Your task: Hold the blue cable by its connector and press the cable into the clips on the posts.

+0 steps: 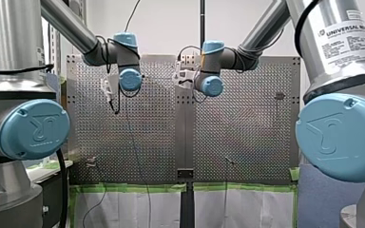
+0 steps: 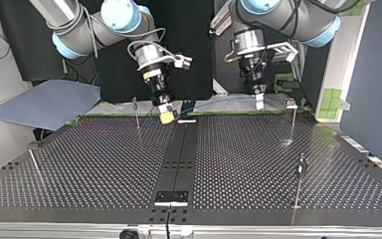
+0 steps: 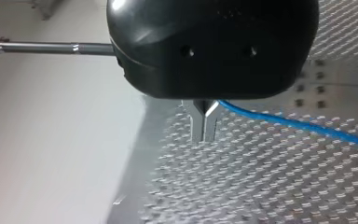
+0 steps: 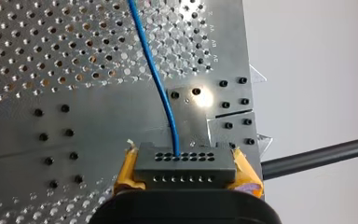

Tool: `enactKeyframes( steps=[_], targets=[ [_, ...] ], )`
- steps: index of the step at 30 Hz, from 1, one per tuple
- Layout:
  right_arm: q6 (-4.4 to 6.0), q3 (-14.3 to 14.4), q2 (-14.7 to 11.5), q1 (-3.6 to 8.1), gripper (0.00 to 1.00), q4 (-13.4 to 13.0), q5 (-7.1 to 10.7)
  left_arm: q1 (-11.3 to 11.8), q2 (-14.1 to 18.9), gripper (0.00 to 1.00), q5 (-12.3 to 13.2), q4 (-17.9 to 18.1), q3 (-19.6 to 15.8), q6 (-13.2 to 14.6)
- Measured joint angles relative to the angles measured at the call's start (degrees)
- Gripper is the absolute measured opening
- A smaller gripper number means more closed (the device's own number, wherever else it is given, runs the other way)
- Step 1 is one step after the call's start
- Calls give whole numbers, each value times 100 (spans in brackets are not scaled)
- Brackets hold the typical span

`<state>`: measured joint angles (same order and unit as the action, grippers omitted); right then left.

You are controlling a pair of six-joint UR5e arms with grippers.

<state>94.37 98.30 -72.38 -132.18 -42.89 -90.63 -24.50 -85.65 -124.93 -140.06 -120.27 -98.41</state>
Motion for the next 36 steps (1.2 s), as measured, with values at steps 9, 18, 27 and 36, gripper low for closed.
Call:
enactKeyframes(
  steps=[9, 18, 27, 36],
  targets=[
    [121, -292, 46, 5, 0, 54, 148, 377, 341, 0, 291, -423, 310, -56],
    [132, -682, 52, -93, 0, 260, 227, 792, 298, 0, 616, -674, 350, -73],
    [136, -1036, 59, -202, 0, 346, 276, 1198, 293, 0, 658, -744, 569, -207],
    [148, -1238, 87, -309, 0, 392, 291, 1614, 292, 0, 1003, -819, 810, -347]
  ],
)
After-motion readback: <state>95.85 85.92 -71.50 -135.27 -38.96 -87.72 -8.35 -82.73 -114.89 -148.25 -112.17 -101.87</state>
